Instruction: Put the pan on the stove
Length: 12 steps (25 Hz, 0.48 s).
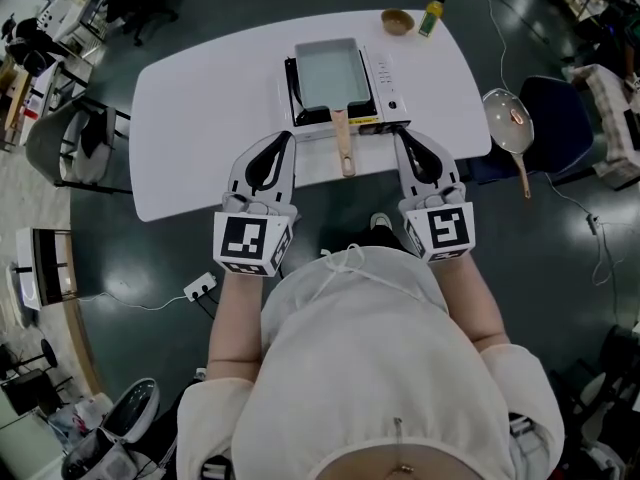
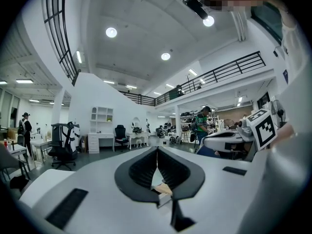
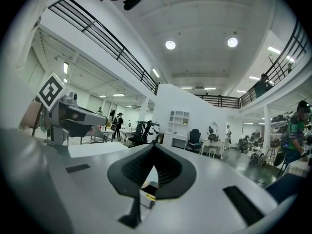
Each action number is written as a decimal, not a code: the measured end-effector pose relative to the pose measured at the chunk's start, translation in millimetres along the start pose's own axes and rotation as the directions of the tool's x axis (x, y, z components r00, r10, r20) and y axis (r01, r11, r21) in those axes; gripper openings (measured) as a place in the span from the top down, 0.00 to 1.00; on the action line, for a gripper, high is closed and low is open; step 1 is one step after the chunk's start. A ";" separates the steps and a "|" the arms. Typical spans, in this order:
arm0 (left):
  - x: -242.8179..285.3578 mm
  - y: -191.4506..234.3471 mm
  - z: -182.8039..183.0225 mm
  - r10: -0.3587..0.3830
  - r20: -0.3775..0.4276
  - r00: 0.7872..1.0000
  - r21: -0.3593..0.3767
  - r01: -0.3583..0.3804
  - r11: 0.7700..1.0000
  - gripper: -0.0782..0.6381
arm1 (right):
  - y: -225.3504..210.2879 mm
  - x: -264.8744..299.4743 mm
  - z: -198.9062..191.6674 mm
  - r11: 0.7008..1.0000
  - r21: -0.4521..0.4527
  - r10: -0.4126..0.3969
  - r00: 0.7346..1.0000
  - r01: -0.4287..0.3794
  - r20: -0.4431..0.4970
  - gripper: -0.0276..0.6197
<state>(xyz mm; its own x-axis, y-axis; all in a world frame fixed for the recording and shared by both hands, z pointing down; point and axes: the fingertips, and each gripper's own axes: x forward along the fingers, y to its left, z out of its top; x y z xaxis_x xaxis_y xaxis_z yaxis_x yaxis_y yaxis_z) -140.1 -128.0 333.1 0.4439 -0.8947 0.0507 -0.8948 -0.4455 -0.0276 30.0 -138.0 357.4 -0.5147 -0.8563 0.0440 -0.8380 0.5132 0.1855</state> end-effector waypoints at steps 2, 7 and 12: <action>2.2 0.6 -2.7 -0.008 -0.013 1.000 -0.012 0.008 1.000 0.86 | 0.2 1.5 0.6 1.000 0.002 0.005 1.000 -0.005 0.007 0.96; 4.0 3.3 -12.9 0.002 -0.046 0.999 -0.014 -0.002 1.000 0.86 | 3.3 3.9 1.0 1.000 -0.007 0.021 0.999 -0.021 0.025 0.96; 4.6 7.6 -13.9 0.020 -0.045 0.999 -0.027 -0.021 0.999 0.86 | 5.6 6.4 2.8 1.000 -0.006 0.025 0.999 -0.025 0.047 0.96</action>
<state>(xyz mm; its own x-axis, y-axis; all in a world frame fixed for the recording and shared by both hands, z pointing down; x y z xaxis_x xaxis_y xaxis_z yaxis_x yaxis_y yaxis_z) -145.5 -135.0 347.0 0.4232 -0.9011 0.0946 -0.9051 -0.4252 -0.0014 21.5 -140.4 355.9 -0.5436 -0.8394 0.0022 -0.8238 0.5340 0.1902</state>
